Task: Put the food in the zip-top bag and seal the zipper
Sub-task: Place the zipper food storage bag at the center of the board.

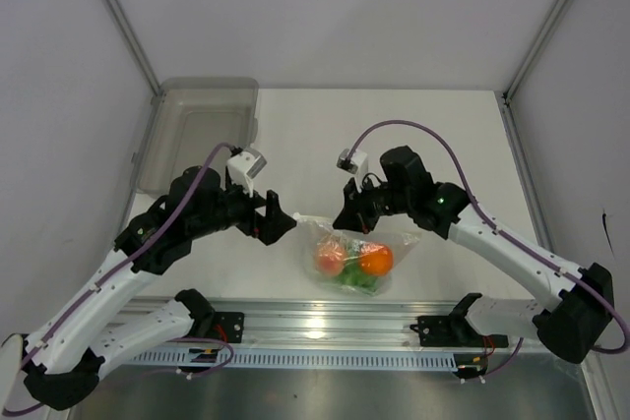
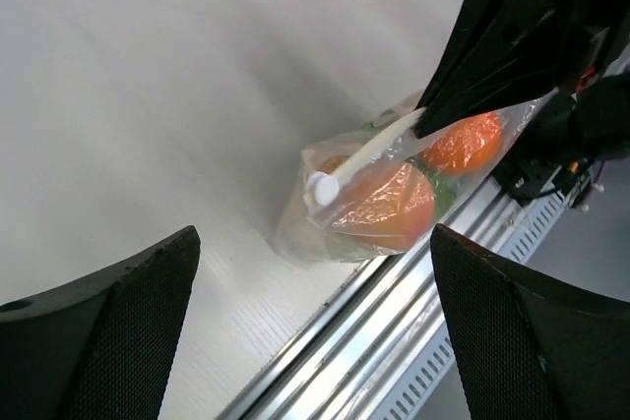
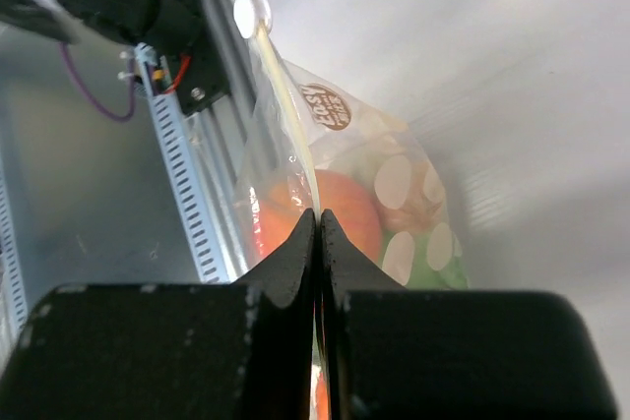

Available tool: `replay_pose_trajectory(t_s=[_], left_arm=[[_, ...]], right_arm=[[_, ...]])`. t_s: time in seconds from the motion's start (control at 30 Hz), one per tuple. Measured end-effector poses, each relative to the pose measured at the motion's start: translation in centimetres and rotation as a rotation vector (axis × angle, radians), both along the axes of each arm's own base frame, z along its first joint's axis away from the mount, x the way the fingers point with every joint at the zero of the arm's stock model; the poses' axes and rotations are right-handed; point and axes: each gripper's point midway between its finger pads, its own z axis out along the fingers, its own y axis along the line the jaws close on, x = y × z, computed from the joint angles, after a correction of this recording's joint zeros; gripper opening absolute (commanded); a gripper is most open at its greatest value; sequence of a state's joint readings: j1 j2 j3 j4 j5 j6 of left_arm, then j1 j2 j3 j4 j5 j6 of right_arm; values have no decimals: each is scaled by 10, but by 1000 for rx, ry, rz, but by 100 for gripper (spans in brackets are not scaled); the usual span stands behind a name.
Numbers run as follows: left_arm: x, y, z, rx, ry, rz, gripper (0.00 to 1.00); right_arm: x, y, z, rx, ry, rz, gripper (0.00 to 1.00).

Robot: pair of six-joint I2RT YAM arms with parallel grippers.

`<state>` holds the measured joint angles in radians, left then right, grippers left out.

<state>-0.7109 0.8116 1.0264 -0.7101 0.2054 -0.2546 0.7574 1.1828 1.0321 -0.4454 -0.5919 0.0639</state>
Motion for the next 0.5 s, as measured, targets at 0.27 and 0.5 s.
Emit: replay_pose_trajectory(t_s=[0.27, 0.5], left_arm=[[3, 11, 27, -72, -100, 66, 99], [-12, 8, 14, -112, -68, 19, 99]], right_arm=[[81, -9, -9, -79, -39, -172, 0], [161, -42, -35, -144, -62, -280, 0]])
